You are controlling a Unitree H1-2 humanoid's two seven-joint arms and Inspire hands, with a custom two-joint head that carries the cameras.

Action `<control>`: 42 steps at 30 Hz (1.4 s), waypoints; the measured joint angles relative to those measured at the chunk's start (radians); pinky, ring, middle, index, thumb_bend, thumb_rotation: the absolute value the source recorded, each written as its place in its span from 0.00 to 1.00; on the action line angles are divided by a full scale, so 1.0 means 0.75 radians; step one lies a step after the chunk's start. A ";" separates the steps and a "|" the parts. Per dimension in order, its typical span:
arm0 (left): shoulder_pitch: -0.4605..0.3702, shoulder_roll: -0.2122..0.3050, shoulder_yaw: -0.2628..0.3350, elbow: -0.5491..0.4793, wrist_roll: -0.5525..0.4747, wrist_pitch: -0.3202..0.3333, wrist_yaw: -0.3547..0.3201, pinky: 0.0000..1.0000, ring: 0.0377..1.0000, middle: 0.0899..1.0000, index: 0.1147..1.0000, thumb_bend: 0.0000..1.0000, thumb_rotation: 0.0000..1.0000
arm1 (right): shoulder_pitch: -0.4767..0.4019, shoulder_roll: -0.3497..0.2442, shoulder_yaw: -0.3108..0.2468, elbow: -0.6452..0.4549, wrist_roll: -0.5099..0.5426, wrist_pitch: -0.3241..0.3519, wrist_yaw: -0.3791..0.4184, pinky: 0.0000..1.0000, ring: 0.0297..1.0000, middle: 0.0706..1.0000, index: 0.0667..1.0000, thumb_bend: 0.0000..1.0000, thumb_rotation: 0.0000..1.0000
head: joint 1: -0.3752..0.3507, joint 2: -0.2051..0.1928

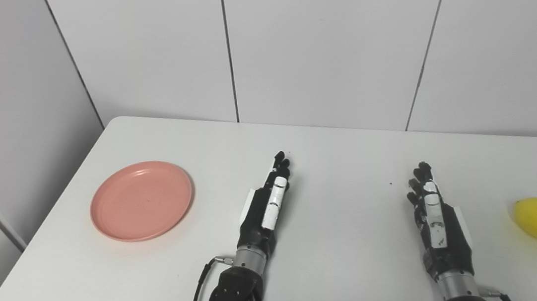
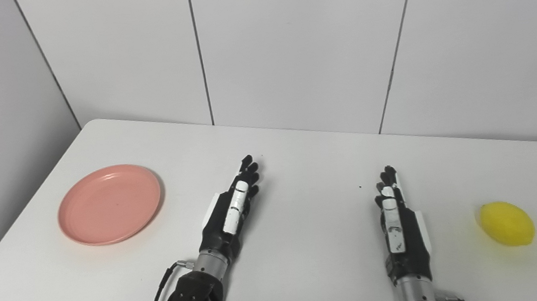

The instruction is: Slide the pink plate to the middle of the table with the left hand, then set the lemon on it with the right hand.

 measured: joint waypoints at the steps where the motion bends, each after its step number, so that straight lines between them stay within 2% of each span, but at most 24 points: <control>1: 0.000 -0.006 0.002 0.001 0.002 -0.004 0.006 1.00 0.98 0.99 0.99 0.48 1.00 | -0.002 -0.003 -0.008 0.004 0.007 -0.003 0.000 1.00 1.00 1.00 1.00 0.71 1.00 | 0.000 0.000; 3: -0.001 -0.015 0.005 0.004 0.014 -0.016 0.020 0.98 0.96 0.97 0.97 0.48 1.00 | -0.009 -0.006 -0.021 0.014 0.021 -0.009 0.000 1.00 1.00 1.00 1.00 0.72 1.00 | 0.027 -0.010; 6: -0.008 -0.014 0.024 0.009 0.052 -0.025 0.054 0.91 0.90 0.90 0.88 0.51 1.00 | -0.028 -0.012 -0.027 0.040 0.029 -0.036 0.008 1.00 1.00 1.00 1.00 0.71 1.00 | 0.043 -0.029; 8: -0.023 -0.004 0.044 0.015 0.056 -0.022 0.068 0.91 0.90 0.89 0.88 0.51 1.00 | -0.035 -0.018 -0.028 0.049 0.032 -0.049 0.014 1.00 1.00 1.00 1.00 0.71 1.00 | 0.049 -0.029; 13: -0.064 0.090 0.078 -0.058 -0.008 0.051 0.000 0.87 0.88 0.88 0.86 0.52 1.00 | -0.045 -0.022 -0.036 0.058 0.033 -0.061 0.018 1.00 1.00 1.00 1.00 0.72 1.00 | 0.063 -0.037; 21: -0.119 0.179 0.119 -0.173 -0.006 0.134 -0.027 0.81 0.81 0.81 0.79 0.53 1.00 | -0.047 -0.022 -0.044 0.061 0.033 -0.065 0.018 1.00 1.00 1.00 1.00 0.70 1.00 | 0.076 -0.047; 25: -0.152 0.237 0.133 -0.249 0.011 0.151 -0.026 0.80 0.81 0.80 0.78 0.53 1.00 | -0.047 -0.022 -0.043 0.063 0.030 -0.075 0.018 1.00 1.00 1.00 1.00 0.69 1.00 | 0.084 -0.055; 27: -0.163 0.274 0.149 -0.281 0.021 0.154 -0.026 0.81 0.81 0.80 0.78 0.55 1.00 | -0.047 -0.022 -0.043 0.064 0.028 -0.079 0.018 1.00 1.00 1.00 1.00 0.69 1.00 | 0.088 -0.061; 33: -0.166 0.318 0.259 -0.293 -0.008 0.151 -0.013 0.80 0.79 0.79 0.76 0.57 1.00 | -0.049 -0.023 -0.043 0.070 0.026 -0.082 0.019 1.00 1.00 1.00 1.00 0.69 1.00 | 0.094 -0.061; 38: -0.166 0.352 0.349 -0.241 -0.067 0.133 -0.005 0.81 0.80 0.79 0.77 0.63 1.00 | -0.051 -0.022 -0.042 0.071 0.030 -0.087 0.022 1.00 1.00 1.00 1.00 0.68 1.00 | 0.102 -0.070; 42: -0.167 0.388 0.417 -0.224 -0.075 0.105 0.032 0.78 0.78 0.77 0.75 0.60 1.00 | -0.050 -0.023 -0.043 0.071 0.037 -0.094 0.023 1.00 1.00 1.00 1.00 0.69 1.00 | 0.104 -0.067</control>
